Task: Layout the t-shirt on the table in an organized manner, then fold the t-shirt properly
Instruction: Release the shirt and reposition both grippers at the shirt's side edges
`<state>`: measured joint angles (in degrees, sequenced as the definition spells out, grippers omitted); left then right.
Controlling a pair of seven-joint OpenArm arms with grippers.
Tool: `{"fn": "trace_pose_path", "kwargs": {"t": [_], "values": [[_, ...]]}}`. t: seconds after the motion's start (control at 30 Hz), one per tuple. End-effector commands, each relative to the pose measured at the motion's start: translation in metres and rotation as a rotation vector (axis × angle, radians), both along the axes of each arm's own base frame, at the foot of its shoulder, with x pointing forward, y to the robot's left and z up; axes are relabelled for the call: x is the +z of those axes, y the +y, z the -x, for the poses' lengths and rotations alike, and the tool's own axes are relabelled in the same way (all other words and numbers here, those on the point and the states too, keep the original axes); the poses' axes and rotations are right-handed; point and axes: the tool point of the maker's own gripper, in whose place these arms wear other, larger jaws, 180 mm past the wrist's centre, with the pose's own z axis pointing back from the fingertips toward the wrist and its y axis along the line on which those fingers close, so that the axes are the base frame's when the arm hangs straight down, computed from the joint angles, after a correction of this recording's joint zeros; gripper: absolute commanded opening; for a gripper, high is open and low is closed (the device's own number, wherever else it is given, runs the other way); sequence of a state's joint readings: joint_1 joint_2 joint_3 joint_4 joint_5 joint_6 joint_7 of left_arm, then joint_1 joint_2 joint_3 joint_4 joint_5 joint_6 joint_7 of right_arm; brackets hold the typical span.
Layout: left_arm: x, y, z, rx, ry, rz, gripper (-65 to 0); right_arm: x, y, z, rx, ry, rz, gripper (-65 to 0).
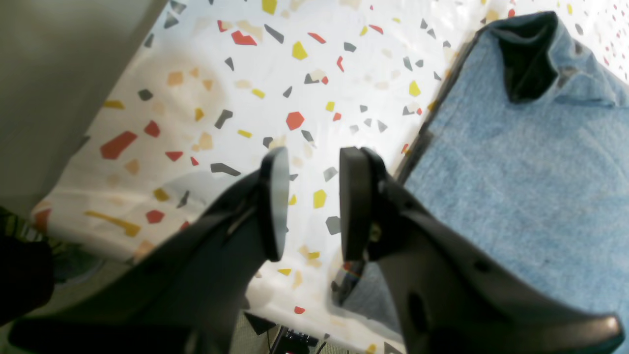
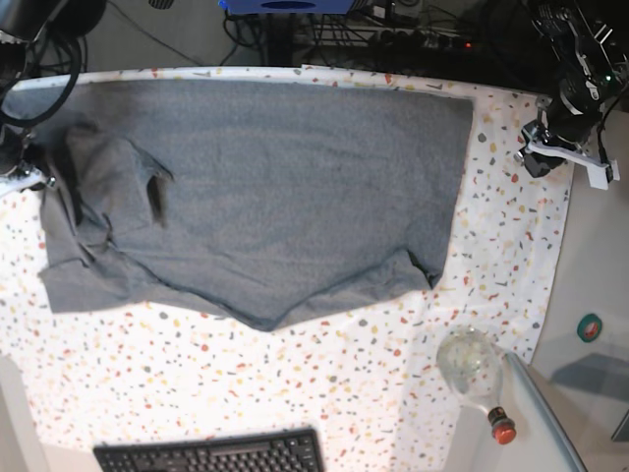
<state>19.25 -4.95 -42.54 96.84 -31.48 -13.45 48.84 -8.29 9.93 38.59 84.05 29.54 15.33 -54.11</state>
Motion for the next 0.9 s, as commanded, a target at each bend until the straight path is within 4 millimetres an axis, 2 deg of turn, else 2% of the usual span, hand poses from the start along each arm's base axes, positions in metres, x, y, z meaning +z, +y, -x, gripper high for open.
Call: {"fn": "trace_pose_path", "kwargs": {"t": [0.0,0.07,0.1,0.17,0.23,0.27,0.33,0.4,0.53,0.6,0.73,0.87], "values": [[0.009,0.005,-0.005,-0.004,-0.030,-0.023,-47.1,0.012,-0.006,-0.008,0.001,-0.026,0.013,-65.0],[0.009,0.005,-0.005,-0.004,-0.030,-0.023,-47.1,0.011,-0.002,-0.006,0.010,-0.007,-0.002,-65.0],[0.009,0.005,-0.005,-0.004,-0.030,-0.023,-47.1,0.013,-0.001,-0.007,0.016,-0.010,0.000,-59.1],[0.009,0.005,-0.005,-0.004,-0.030,-0.023,-47.1,0.024,0.000,-0.014,0.022,-0.048,0.020,-42.8],[0.012,0.010,-0.006,-0.010,-0.028,-0.038,-46.9,0.035,-0.003,-0.025,0.018,-0.100,0.043,-33.5],[0.010,0.011,-0.005,-0.009,-0.024,-0.037,-46.9,0.044,-0.006,-0.038,0.012,-0.141,0.056,-31.4],[0.006,0.012,-0.003,-0.005,-0.011,-0.032,-46.9,0.052,-0.016,-0.058,-0.004,-0.183,0.068,-30.9],[0.004,0.015,-0.001,-0.003,-0.004,-0.029,-46.9,0.050,-0.033,-0.083,-0.025,-0.183,0.075,-30.9],[0.002,0.016,0.002,0.001,0.004,-0.028,-46.9,0.021,-0.063,-0.120,-0.097,-0.113,0.048,-30.9],[0.002,0.017,0.003,0.003,0.005,-0.029,-46.9,0.012,-0.071,-0.137,-0.103,-0.095,0.063,-30.6],[0.002,0.017,0.004,0.003,0.007,-0.029,-46.9,-0.008,-0.070,-0.155,-0.081,-0.069,0.075,-30.5],[0.002,0.018,0.004,0.005,0.008,-0.031,-46.9,-0.025,-0.063,-0.155,-0.074,-0.059,0.080,-30.5]]}}
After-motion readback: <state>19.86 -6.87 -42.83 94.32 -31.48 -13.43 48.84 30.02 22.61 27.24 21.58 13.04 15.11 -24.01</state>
